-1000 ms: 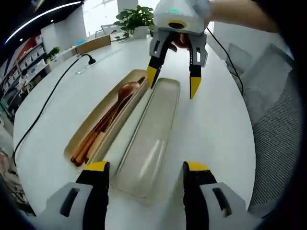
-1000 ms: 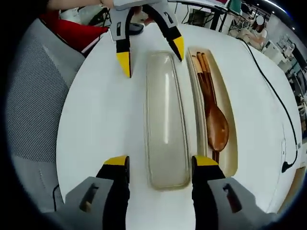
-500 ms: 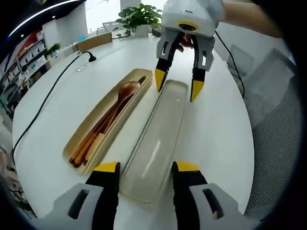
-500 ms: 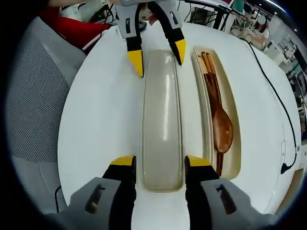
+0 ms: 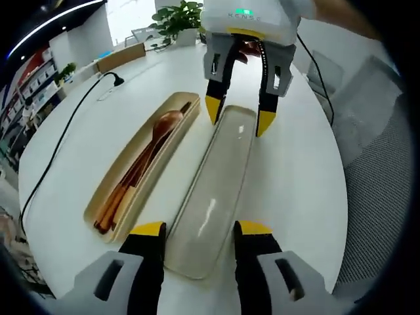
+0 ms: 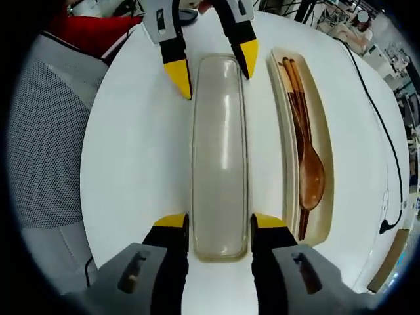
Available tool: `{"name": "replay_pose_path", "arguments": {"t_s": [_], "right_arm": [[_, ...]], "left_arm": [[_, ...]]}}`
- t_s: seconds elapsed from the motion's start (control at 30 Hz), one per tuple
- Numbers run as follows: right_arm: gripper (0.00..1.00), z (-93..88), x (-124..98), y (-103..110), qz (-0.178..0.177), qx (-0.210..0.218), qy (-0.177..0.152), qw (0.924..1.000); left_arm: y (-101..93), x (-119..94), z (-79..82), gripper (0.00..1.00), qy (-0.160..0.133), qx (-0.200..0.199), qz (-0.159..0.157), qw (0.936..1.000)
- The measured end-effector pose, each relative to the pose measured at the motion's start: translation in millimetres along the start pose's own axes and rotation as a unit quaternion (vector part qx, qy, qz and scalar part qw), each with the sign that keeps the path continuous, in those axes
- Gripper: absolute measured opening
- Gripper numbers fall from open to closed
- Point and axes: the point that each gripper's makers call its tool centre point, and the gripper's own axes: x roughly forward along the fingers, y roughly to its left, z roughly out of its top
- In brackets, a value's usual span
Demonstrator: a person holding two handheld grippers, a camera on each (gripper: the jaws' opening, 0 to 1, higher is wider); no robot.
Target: Arrange the utensils inside the cutlery case until each visible utensil rests in its matching compartment.
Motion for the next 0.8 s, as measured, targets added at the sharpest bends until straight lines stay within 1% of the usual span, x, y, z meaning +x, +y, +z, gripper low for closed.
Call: {"name": "replay_pose_path", "arguments": {"t_s": [0.07,0.3,0.4,0.57,0.7,0.8], "right_arm": [[0.36,0.5,0.0,0.2,0.0,0.002,0.004,1.0],[0.36,1.4,1.6,-0.4,-0.001,-0.001,0.038,0.9993],[0.35,0.3,1.2,-0.2,-0.001,-0.002,0.044,0.999],[0.35,-0.1,0.4,-0.6,0.001,-0.005,0.036,0.9994],[0.35,-0.3,0.5,-0.6,-0.001,0.002,0.027,0.9996],[0.34,0.0,0.6,0.3,-0.003,0.004,0.029,0.9996]], "left_arm": [[-0.4,0.5,0.3,0.42,0.005,0.001,0.0,1.0],[-1.9,1.5,0.3,0.42,0.024,-0.003,0.0,0.9997],[-2.4,1.5,-0.4,0.42,0.03,-0.004,0.0,0.9995],[-2.0,0.8,-2.5,0.43,0.017,-0.019,0.0,0.9997],[-2.4,1.0,-2.2,0.45,0.007,-0.031,0.001,0.9995],[-3.0,1.2,-1.5,0.47,0.002,-0.039,0.001,0.9992]]}}
